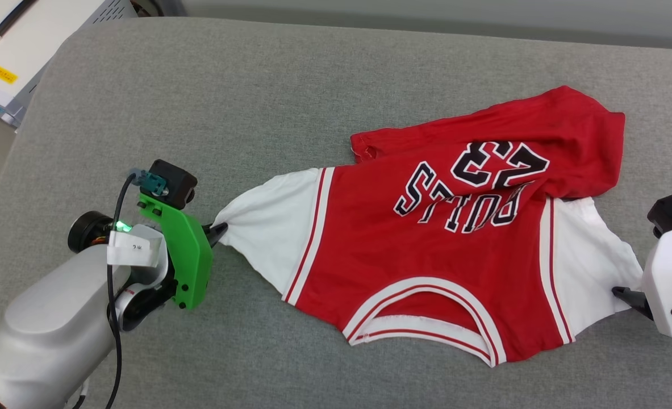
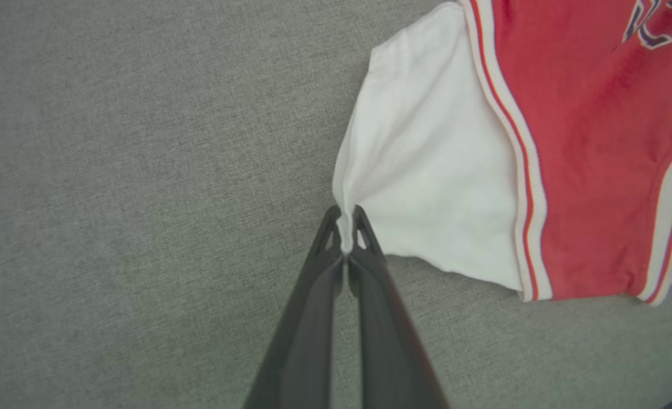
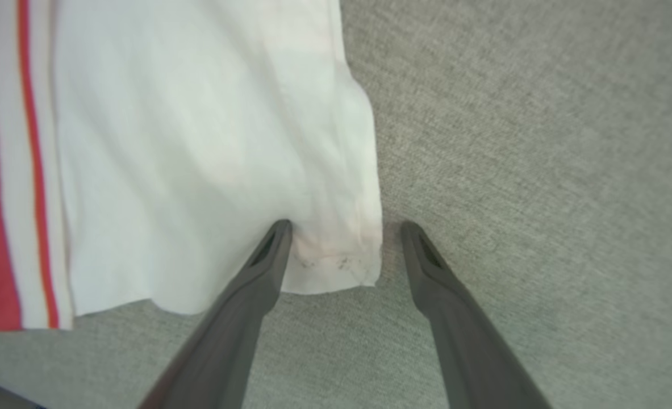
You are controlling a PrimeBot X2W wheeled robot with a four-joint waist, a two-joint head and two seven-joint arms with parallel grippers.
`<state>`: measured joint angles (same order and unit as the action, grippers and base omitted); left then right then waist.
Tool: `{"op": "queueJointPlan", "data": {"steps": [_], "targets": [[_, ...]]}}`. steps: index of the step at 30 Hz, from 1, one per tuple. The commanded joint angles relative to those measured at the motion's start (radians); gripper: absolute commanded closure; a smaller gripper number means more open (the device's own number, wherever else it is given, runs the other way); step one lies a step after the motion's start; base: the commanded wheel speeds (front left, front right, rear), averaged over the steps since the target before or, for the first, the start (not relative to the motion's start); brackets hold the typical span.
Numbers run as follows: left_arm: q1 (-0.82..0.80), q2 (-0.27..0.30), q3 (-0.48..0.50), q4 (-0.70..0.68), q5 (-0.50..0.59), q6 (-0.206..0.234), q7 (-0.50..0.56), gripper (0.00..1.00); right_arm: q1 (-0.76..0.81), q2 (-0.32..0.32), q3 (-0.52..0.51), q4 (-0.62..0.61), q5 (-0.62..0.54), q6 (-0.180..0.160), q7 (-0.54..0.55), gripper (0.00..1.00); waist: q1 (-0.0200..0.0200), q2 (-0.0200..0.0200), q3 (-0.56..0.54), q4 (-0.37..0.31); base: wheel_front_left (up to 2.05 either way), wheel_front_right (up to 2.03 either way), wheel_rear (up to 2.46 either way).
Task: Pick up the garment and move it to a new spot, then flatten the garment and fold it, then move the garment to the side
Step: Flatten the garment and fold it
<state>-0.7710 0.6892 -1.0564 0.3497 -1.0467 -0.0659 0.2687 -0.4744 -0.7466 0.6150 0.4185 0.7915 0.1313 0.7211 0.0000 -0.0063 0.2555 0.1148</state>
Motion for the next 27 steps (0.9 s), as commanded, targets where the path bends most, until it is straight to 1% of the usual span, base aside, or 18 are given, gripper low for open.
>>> {"op": "queueJointPlan", "data": {"steps": [1,2,8,13,15,19,24,27], "targets": [[-0.007,-0.005,0.003,0.006,0.0,0.001,-0.008,1.0,0.022,0.046,0.044,0.031,0.015,-0.001,-0.026,0.63,0.0,0.0063,-0.005,-0.005,0.0,0.0,0.0],[-0.005,-0.007,0.003,0.009,-0.002,0.001,-0.009,1.0,0.016,0.044,0.051,0.033,0.016,-0.001,-0.044,1.0,0.0,0.0063,-0.009,-0.007,0.0,0.0,0.0],[0.009,-0.009,0.007,0.013,-0.007,-0.004,-0.038,1.0,-0.025,0.016,0.062,0.021,0.045,-0.001,-0.16,1.0,0.0,0.0063,-0.048,-0.018,0.0,0.0,0.0],[0.027,0.02,0.035,-0.043,-0.008,0.003,-0.104,1.0,-0.019,-0.035,0.045,-0.052,0.061,-0.001,-0.271,1.0,0.0,0.0063,-0.099,-0.027,0.0,0.0,0.0],[0.031,0.043,0.044,-0.081,0.006,0.016,-0.128,1.0,-0.007,-0.061,0.032,-0.089,0.065,-0.001,-0.305,1.0,0.0,0.0063,-0.119,-0.031,0.0,0.0,0.0],[0.035,0.086,0.067,-0.174,0.032,0.055,-0.174,1.0,0.021,-0.103,-0.011,-0.163,0.078,-0.001,-0.347,1.0,0.0,0.0063,-0.159,-0.041,0.0,0.0,0.0],[0.03,0.124,0.117,-0.311,0.035,0.102,-0.225,1.0,0.053,-0.139,-0.09,-0.267,0.081,-0.001,-0.368,1.0,0.0,0.0063,-0.197,-0.057,0.0,0.0,0.0],[0.016,0.14,0.15,-0.389,0.034,0.127,-0.247,1.0,0.062,-0.155,-0.147,-0.324,0.056,-0.001,-0.372,1.0,0.0,0.0063,-0.207,-0.067,0.0,0.0,0.0]]}}
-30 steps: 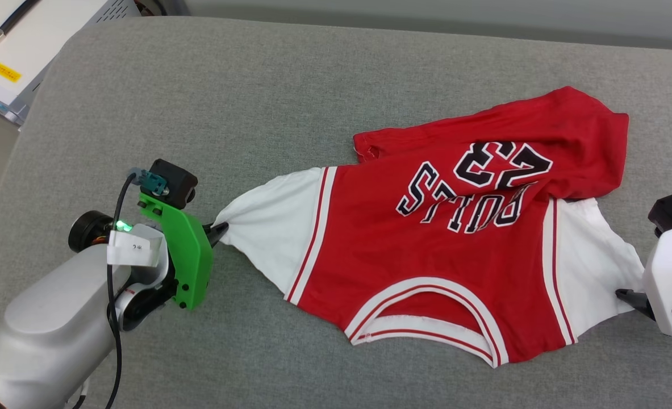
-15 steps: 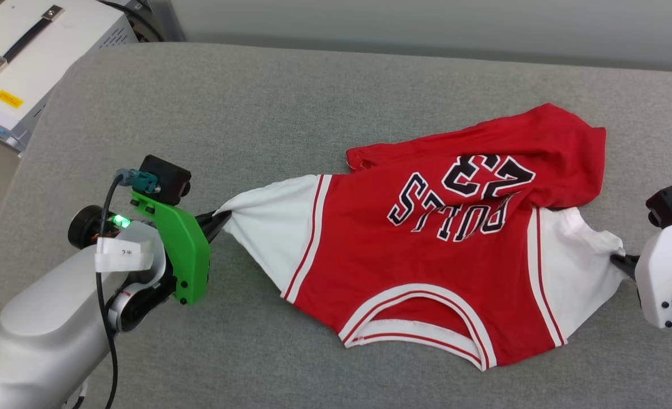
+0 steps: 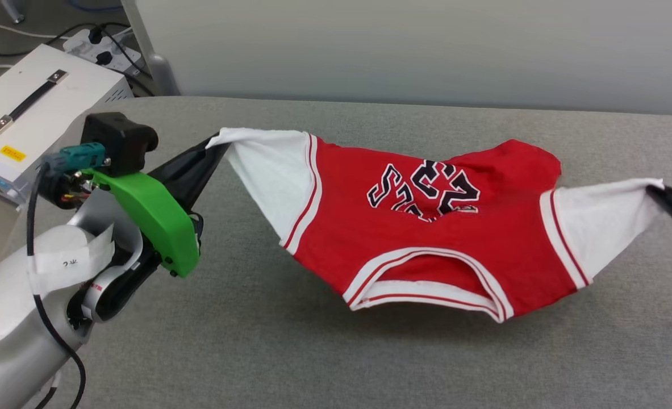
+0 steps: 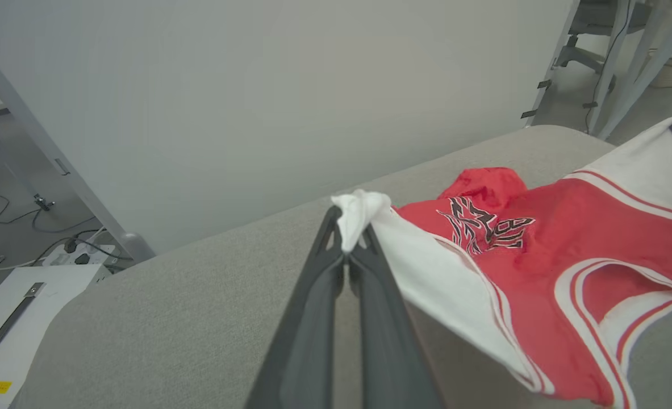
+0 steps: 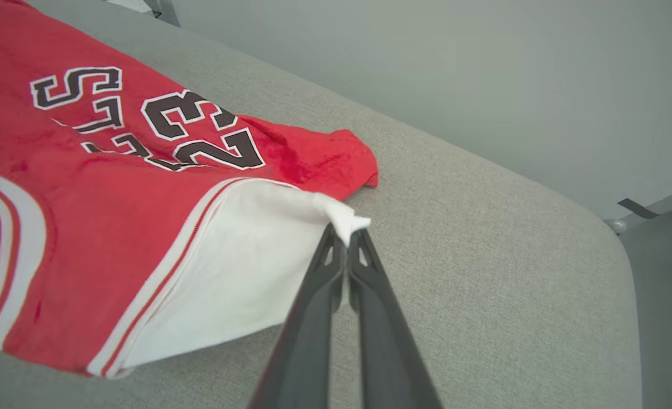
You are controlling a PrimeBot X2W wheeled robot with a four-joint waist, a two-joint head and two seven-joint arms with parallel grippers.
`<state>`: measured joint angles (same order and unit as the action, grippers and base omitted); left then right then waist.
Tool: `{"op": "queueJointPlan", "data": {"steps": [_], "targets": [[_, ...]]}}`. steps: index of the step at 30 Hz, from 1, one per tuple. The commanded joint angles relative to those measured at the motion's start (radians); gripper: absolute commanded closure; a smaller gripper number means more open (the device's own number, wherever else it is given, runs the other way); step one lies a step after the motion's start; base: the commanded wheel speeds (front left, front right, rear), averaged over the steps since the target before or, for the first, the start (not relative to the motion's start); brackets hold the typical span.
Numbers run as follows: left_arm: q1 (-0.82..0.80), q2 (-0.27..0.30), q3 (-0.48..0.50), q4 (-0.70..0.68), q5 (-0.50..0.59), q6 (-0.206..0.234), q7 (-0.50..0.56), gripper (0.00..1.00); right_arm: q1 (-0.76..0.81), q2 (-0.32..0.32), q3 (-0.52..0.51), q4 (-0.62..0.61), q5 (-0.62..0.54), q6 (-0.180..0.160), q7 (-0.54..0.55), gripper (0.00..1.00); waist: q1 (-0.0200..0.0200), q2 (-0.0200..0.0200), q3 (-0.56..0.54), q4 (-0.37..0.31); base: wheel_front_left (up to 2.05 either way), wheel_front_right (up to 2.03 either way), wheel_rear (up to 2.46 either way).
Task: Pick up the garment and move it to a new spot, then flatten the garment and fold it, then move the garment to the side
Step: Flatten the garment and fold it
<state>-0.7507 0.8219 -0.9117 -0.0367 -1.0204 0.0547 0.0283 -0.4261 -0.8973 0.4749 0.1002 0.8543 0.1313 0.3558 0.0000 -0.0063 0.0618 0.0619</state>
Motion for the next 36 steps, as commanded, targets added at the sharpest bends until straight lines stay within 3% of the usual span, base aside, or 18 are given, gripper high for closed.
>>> {"op": "queueJointPlan", "data": {"steps": [1,12,21,27,36], "targets": [[-0.014,0.015,0.013,-0.029,0.016,0.016,-0.01,1.0,0.017,-0.005,-0.032,-0.025,-0.015,-0.001,-0.009,1.0,0.0,0.0063,-0.015,-0.017,0.0,0.0,0.0],[-0.168,-0.017,0.093,-0.13,0.043,0.043,-0.021,1.0,-0.011,0.015,-0.288,-0.198,-0.076,-0.001,0.037,1.0,0.0,0.0063,-0.02,-0.028,0.0,0.0,0.0],[-0.365,-0.148,0.132,-0.02,0.03,-0.004,-0.016,1.0,-0.192,0.043,-0.349,-0.241,-0.116,-0.001,0.051,1.0,0.0,0.0063,0.058,-0.029,0.0,0.0,0.0],[-0.547,-0.231,0.142,0.137,0.07,-0.044,-0.012,1.0,-0.432,0.099,-0.31,-0.128,-0.172,-0.001,0.039,1.0,0.0,0.0063,0.164,-0.047,0.0,0.0,0.0],[-0.846,-0.326,0.158,0.43,0.151,-0.108,-0.043,1.0,-0.833,0.225,-0.242,0.165,-0.347,-0.001,-0.051,1.0,0.0,0.0063,0.326,-0.074,0.0,0.0,0.0]]}}
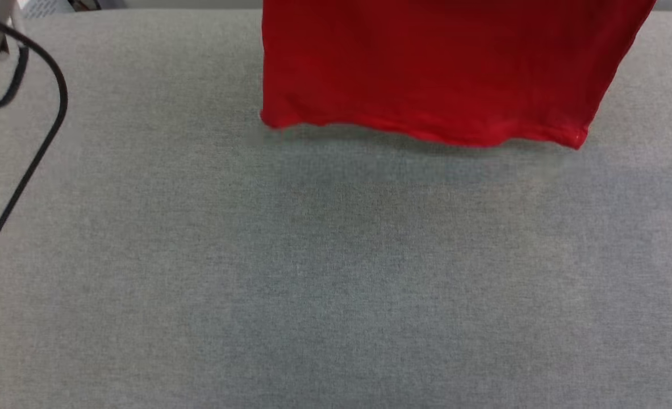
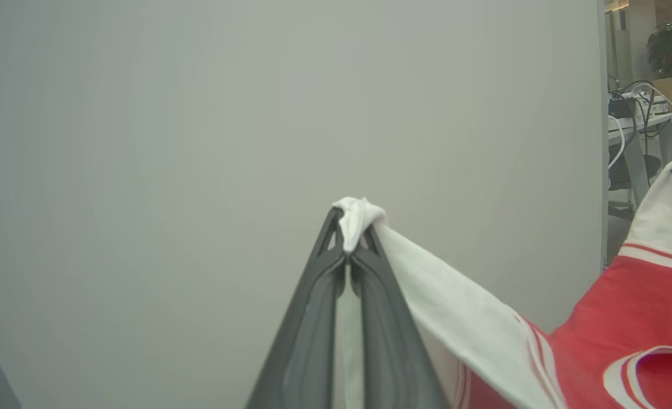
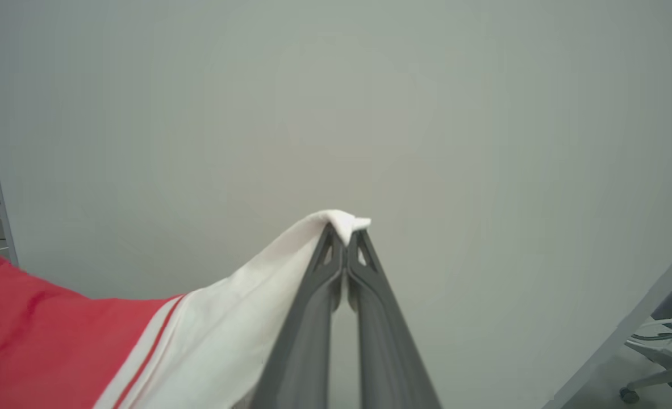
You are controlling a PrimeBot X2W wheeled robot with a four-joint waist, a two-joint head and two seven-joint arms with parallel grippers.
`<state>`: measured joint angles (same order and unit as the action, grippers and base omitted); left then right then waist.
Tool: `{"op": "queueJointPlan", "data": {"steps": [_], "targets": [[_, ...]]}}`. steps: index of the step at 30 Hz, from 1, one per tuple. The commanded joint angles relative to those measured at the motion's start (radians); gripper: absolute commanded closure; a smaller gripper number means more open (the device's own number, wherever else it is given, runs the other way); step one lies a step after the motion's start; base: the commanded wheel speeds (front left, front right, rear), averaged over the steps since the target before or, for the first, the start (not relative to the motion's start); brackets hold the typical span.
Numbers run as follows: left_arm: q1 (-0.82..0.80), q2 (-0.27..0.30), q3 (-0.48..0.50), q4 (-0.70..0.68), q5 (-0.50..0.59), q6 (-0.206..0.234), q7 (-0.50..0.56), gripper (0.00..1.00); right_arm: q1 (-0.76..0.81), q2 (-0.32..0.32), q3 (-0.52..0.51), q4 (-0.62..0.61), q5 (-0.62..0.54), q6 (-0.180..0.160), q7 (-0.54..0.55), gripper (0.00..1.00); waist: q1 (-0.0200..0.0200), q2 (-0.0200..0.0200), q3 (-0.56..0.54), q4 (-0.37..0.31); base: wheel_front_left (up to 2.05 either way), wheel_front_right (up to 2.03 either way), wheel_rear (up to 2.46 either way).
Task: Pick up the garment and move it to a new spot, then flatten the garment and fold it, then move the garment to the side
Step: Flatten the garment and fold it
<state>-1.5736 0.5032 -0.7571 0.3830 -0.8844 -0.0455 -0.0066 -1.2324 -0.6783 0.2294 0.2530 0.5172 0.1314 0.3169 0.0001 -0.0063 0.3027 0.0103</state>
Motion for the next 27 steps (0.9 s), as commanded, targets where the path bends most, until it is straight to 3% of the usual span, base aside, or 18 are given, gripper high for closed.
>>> {"op": "queueJointPlan", "data": {"steps": [1,10,16,27], "targets": [[-0.046,-0.016,0.005,0.033,0.02,-0.012,-0.016,1.0,-0.063,0.016,0.009,0.042,-0.024,-0.001,-0.025,1.0,-0.0001,0.0063,0.096,-0.025,0.0,0.0,0.0],[-0.248,-0.048,0.032,0.241,0.056,-0.048,-0.09,1.0,-0.384,0.09,0.073,0.306,-0.136,-0.001,-0.134,1.0,-0.0001,0.0063,0.185,-0.035,0.0,0.0,0.0],[-0.3,-0.047,0.044,0.338,0.048,-0.066,-0.135,1.0,-0.511,0.131,0.105,0.448,-0.175,-0.001,-0.201,1.0,-0.0001,0.0063,0.22,-0.032,0.0,0.0,0.0],[-0.188,-0.038,0.004,0.442,-0.001,-0.084,-0.2,1.0,-0.446,0.204,0.177,0.618,-0.133,-0.001,-0.326,1.0,-0.0001,0.0063,0.204,-0.035,0.0,0.0,0.0]]}}
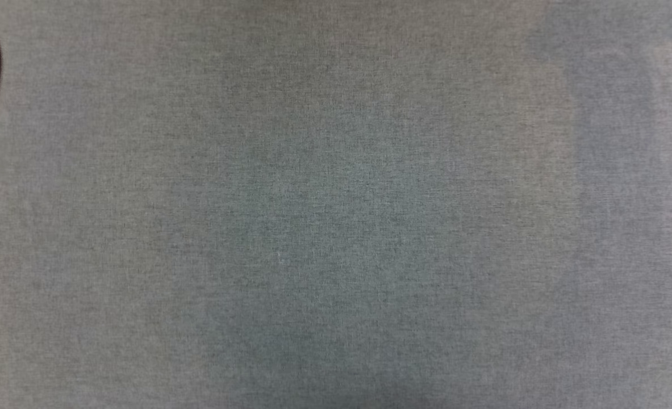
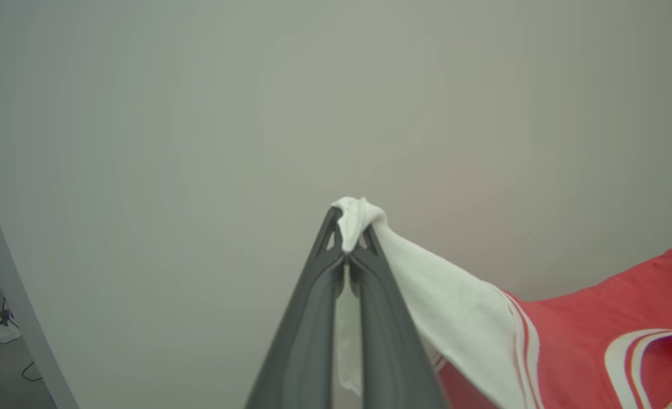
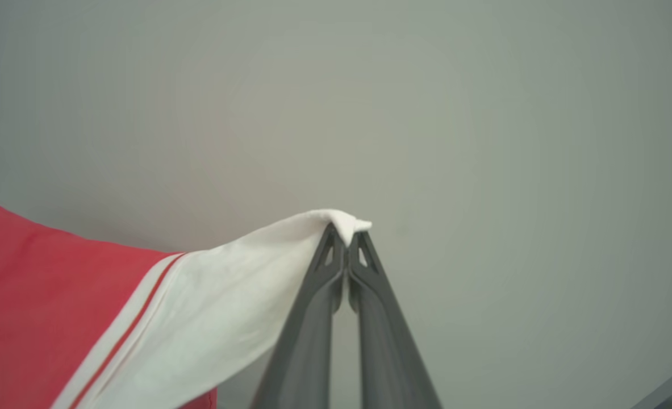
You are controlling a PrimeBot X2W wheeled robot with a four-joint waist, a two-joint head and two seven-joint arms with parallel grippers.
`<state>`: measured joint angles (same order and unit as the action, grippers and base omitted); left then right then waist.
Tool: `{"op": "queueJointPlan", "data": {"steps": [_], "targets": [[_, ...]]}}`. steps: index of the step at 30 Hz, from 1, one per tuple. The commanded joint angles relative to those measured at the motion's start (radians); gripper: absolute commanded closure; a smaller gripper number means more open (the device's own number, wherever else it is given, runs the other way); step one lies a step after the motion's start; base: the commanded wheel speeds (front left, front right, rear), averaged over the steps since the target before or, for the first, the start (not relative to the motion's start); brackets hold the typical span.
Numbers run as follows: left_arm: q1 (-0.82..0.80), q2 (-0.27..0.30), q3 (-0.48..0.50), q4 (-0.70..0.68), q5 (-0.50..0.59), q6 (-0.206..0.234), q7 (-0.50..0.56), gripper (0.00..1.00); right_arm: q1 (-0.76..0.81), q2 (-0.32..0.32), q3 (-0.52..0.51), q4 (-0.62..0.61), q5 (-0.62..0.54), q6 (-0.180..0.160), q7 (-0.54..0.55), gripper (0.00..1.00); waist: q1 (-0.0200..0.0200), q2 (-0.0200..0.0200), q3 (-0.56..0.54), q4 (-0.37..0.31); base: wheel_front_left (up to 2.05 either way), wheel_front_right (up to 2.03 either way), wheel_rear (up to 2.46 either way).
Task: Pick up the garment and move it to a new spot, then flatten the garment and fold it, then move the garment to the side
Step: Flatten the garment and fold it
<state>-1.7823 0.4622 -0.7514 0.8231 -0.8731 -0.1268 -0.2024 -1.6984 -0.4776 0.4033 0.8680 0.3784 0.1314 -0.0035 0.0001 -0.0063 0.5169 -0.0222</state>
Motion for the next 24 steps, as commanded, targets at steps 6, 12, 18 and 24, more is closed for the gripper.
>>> {"op": "queueJointPlan", "data": {"steps": [6,12,18,24], "targets": [[0.18,0.04,-0.034,-0.022,-0.05,-0.004,-0.035,1.0,0.155,0.038,0.064,0.042,0.045,-0.001,-0.071,1.0,-0.0001,0.0063,-0.065,-0.013,0.0,0.0,0.0],[0.393,0.082,-0.032,-0.083,-0.087,-0.004,-0.054,1.0,0.332,0.037,0.14,0.017,0.107,-0.001,-0.122,1.0,-0.0001,0.0063,-0.146,-0.011,0.0,0.0,0.0],[0.654,0.115,0.0,-0.186,-0.111,0.022,-0.059,1.0,0.567,-0.007,0.218,-0.052,0.193,-0.001,-0.145,1.0,-0.0001,0.0063,-0.243,0.005,0.0,0.0,0.0],[0.942,0.136,0.026,-0.325,-0.112,0.088,-0.059,1.0,0.827,-0.08,0.264,-0.155,0.269,-0.001,-0.138,1.0,-0.0001,0.0063,-0.336,0.024,0.0,0.0,0.0]]}}
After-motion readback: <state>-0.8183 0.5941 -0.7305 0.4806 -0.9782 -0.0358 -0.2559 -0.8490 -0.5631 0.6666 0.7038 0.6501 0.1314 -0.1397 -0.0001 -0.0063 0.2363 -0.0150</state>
